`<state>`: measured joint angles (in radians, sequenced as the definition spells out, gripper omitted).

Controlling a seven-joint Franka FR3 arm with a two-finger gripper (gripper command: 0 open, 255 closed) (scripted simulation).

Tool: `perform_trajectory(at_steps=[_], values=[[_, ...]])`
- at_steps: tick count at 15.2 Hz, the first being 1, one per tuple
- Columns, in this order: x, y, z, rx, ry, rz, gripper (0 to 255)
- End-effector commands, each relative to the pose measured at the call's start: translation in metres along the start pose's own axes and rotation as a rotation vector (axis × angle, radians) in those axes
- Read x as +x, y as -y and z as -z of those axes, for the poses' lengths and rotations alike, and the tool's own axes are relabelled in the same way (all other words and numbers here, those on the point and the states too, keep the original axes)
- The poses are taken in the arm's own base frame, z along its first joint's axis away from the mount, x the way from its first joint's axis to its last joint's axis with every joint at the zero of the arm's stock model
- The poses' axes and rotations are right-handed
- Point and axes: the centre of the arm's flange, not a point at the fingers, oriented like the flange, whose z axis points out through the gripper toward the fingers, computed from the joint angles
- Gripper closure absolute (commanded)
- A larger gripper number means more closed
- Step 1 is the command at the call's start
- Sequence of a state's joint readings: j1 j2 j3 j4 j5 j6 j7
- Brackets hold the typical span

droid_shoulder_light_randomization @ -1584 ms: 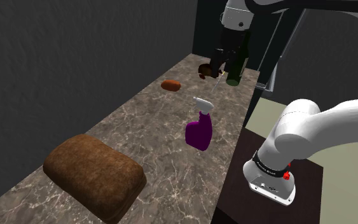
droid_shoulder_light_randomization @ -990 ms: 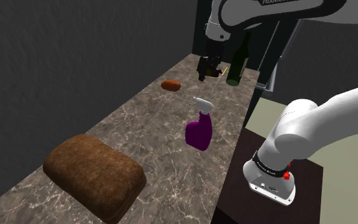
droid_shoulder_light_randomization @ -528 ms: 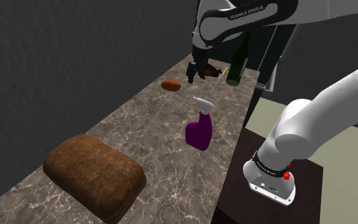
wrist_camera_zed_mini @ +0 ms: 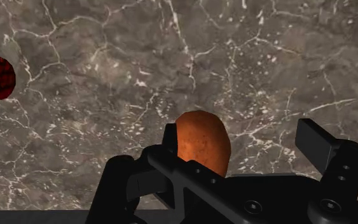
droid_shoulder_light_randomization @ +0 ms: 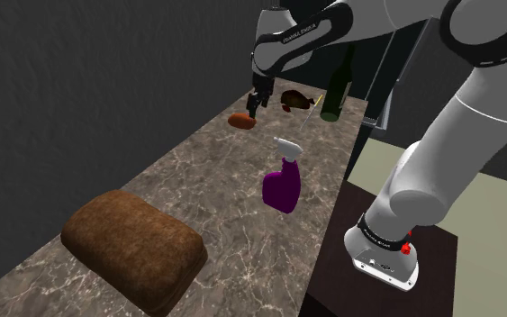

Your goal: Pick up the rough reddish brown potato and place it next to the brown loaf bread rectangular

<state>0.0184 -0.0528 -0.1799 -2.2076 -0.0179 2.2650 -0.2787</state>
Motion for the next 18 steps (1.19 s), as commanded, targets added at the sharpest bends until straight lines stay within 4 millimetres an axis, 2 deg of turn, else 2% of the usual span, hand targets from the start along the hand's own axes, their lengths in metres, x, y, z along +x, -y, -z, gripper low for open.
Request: perform_trajectory(at_steps=[1,4,11,18], values=[[0.017,-0.008,-0.018,-0.011,-0.009,0.023,0],[0.042,-0.017,-0.037,-0.024,-0.019,0.052,0],[0.043,-0.017,-0.074,-0.024,-0.019,0.052,0],[0.043,-0.017,-0.077,-0.024,-0.019,0.052,0]])
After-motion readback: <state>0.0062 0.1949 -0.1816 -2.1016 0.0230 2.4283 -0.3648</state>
